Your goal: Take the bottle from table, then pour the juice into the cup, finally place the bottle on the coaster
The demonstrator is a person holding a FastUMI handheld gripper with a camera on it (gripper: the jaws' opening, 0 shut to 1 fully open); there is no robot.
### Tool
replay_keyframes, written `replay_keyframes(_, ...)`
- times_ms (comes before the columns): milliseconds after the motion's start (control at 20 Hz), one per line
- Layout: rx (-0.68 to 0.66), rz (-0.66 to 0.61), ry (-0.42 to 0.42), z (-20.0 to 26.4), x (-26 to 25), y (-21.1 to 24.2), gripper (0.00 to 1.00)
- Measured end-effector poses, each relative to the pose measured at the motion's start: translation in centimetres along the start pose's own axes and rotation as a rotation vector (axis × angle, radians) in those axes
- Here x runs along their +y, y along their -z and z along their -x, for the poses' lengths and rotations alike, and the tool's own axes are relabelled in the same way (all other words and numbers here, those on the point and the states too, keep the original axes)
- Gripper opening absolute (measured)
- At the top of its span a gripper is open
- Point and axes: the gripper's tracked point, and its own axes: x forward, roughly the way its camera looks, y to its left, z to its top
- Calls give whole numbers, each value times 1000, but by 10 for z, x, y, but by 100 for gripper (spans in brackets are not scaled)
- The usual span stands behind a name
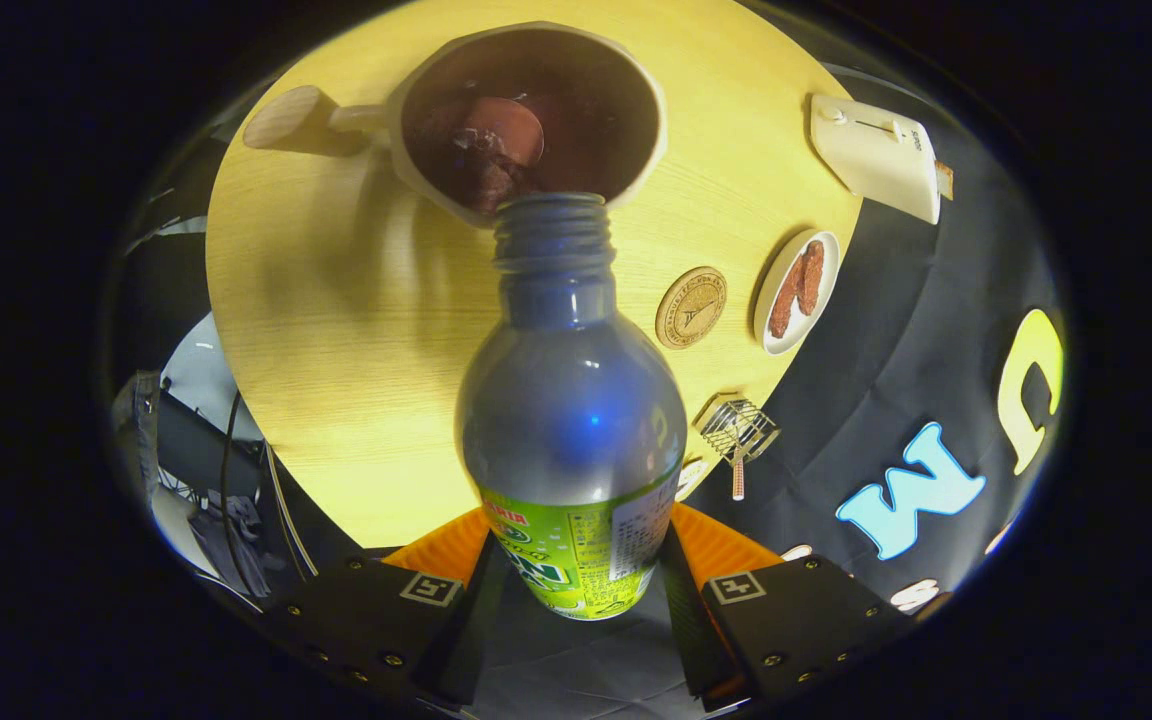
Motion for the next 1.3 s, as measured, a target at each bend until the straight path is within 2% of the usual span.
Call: replay_keyframes(1300,91,90,-8,19,-8,3,75)
